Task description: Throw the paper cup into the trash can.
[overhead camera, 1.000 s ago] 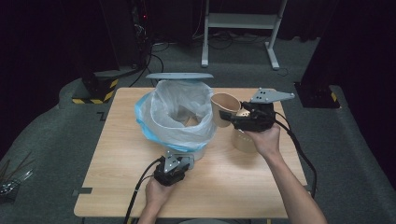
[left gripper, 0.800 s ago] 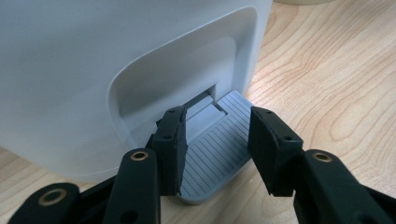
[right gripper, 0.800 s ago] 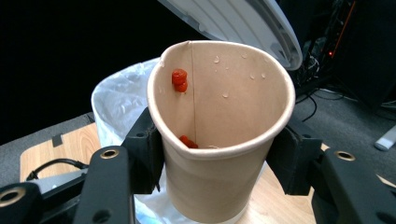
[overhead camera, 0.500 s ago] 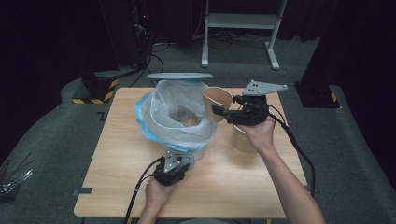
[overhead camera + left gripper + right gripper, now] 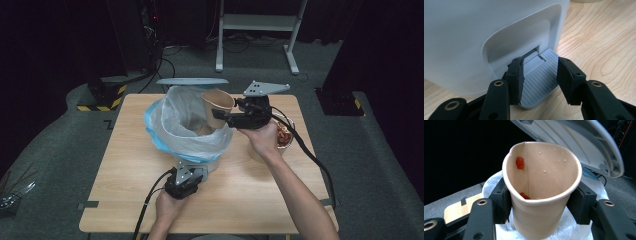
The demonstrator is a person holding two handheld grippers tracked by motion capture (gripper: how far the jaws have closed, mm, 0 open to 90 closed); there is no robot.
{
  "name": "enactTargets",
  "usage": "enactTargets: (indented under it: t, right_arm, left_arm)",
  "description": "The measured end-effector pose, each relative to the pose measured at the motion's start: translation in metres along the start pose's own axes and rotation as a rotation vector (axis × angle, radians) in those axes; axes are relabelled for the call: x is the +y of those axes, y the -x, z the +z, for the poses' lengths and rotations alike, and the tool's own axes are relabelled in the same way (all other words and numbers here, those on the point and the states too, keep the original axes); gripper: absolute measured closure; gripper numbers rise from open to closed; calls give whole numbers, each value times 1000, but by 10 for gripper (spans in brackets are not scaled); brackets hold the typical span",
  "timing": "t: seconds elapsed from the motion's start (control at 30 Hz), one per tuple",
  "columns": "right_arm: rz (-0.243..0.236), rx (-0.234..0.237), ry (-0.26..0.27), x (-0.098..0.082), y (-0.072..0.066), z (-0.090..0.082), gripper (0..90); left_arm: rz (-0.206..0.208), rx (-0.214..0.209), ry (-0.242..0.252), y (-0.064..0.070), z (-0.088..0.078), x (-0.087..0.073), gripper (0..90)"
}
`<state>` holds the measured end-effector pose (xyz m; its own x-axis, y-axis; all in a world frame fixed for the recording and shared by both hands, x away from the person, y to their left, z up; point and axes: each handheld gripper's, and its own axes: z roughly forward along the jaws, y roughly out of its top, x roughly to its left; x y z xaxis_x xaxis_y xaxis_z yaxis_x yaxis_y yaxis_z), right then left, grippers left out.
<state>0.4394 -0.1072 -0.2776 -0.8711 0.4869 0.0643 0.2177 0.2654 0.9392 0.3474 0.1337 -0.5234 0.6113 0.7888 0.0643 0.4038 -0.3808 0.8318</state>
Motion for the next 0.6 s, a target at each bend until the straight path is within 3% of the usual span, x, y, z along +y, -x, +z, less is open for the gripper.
enactTargets:
  t: [0.33,0.47,0.6]
  right_arm:
    - [37,11,-15,-4,4,24,420]
    - [20,13,-35,-4,2,33,353]
    - [33,12,-42,-6,3,39,242]
  left_arm:
    - [-2,-1,1,0,0,0,570]
    - [-2,-1,2,0,0,0,569]
    - [-8,-6,2,0,0,0,569]
